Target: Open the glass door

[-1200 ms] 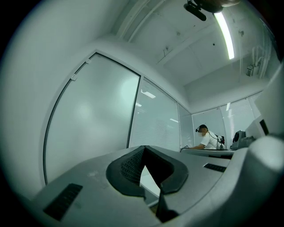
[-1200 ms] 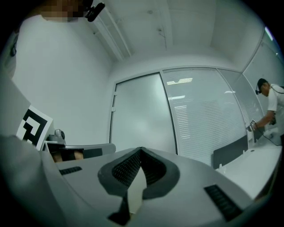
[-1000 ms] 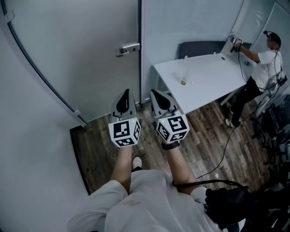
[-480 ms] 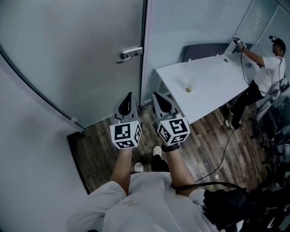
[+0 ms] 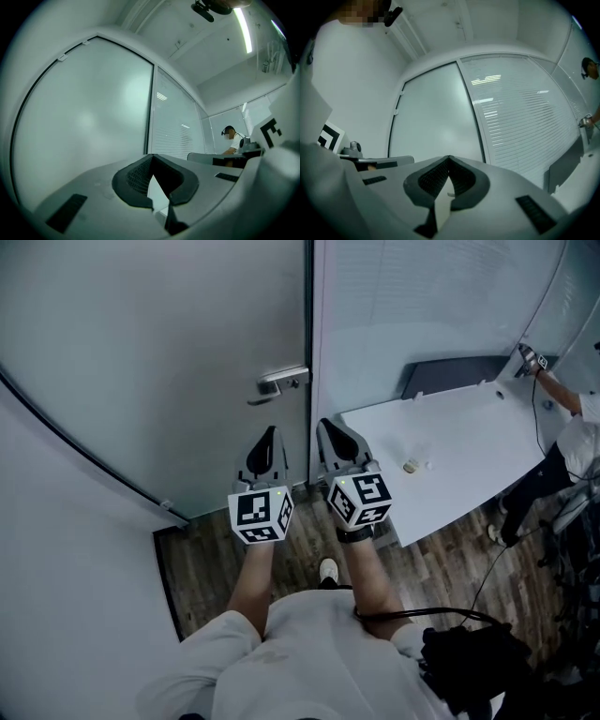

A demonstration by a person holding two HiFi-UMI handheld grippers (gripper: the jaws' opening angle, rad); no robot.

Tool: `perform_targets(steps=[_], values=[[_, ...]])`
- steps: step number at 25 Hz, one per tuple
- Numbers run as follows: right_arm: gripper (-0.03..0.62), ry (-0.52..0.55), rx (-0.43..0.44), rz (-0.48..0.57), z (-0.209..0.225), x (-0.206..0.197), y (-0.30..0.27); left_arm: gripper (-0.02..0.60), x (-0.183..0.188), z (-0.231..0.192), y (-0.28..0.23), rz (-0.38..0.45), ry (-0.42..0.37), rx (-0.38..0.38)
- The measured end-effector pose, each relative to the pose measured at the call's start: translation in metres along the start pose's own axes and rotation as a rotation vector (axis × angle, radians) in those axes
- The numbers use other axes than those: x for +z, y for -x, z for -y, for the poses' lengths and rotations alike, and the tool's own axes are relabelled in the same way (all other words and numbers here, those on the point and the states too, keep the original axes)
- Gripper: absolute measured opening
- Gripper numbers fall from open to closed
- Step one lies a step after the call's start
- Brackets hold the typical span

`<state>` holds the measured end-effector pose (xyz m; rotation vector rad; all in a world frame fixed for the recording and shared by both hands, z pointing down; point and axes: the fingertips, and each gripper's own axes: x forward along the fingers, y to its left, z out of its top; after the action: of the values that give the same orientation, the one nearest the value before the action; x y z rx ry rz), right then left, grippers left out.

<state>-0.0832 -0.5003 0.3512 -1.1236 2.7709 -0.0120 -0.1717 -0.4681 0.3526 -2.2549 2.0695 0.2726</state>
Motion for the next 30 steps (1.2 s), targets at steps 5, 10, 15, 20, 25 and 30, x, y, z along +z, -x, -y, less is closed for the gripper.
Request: perform_targets(steps=[5, 10, 15, 20, 25, 30], values=[[0.003, -0.013, 0.066, -0.013, 0.038, -0.005, -0.041, 0.002, -0.014, -0.01, -0.05, -0.02, 0.0, 0.065], [0.003, -0.047, 0.097, -0.058, 0.069, -0.032, -0.072, 0.002, -0.039, -0.016, -0.078, -0.07, -0.005, 0.102], [0.003, -0.065, 0.114, -0.097, 0.08, -0.052, -0.101, 0.002, -0.055, -0.039, -0.102, -0.114, -0.032, 0.111], [0.003, -0.07, 0.071, -0.096, 0.105, -0.054, -0.132, 0.002, -0.065, -0.065, -0.137, -0.149, -0.067, 0.08], [0.003, -0.061, 0.034, -0.112, 0.116, -0.062, -0.155, 0.002, -0.084, -0.086, -0.165, -0.21, -0.115, 0.01], [0.003, -0.049, 0.006, -0.133, 0.125, -0.073, -0.173, 0.003, -0.109, -0.103, -0.187, -0.278, -0.162, -0.052]])
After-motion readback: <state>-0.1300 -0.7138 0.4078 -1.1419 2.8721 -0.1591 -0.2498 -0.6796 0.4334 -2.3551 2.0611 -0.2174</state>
